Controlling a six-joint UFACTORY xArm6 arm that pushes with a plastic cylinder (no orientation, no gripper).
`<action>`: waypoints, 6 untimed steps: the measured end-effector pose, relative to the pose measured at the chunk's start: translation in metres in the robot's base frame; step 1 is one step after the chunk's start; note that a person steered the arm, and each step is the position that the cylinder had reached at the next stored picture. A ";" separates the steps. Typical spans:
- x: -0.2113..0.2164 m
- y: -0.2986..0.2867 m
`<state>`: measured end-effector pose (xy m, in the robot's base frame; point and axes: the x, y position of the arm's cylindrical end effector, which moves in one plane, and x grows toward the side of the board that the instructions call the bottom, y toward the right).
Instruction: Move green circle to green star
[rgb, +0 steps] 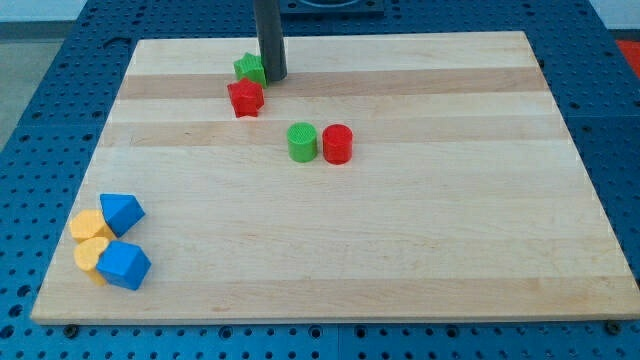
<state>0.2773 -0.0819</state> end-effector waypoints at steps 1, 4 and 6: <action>0.041 0.048; 0.179 0.148; 0.168 0.040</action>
<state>0.4451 -0.0423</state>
